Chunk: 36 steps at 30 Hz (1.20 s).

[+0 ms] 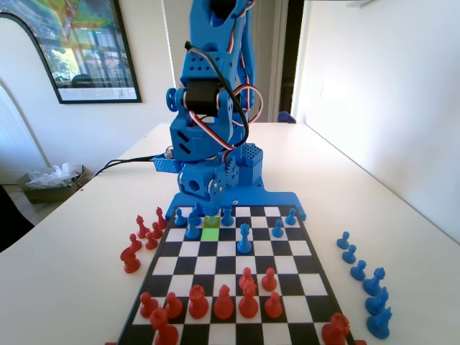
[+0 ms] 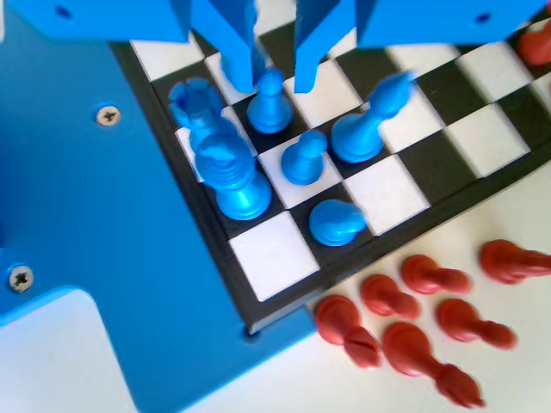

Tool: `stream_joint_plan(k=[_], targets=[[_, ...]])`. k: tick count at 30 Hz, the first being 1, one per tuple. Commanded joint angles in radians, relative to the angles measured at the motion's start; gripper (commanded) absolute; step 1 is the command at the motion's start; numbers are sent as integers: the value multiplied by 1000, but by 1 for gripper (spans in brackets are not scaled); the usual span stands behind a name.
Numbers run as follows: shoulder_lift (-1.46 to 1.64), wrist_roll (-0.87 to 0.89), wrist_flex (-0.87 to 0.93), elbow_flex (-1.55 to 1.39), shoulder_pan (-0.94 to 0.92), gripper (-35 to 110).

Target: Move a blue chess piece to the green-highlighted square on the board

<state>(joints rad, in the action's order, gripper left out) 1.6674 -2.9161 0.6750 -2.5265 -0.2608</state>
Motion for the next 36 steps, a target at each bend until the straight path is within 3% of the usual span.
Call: stream_joint_plan(k=[1, 22, 36], targets=[[0, -244, -8, 2, -6, 8], [-32, -256, -51, 5, -12, 2], [-25, -147, 267, 253, 38, 2]])
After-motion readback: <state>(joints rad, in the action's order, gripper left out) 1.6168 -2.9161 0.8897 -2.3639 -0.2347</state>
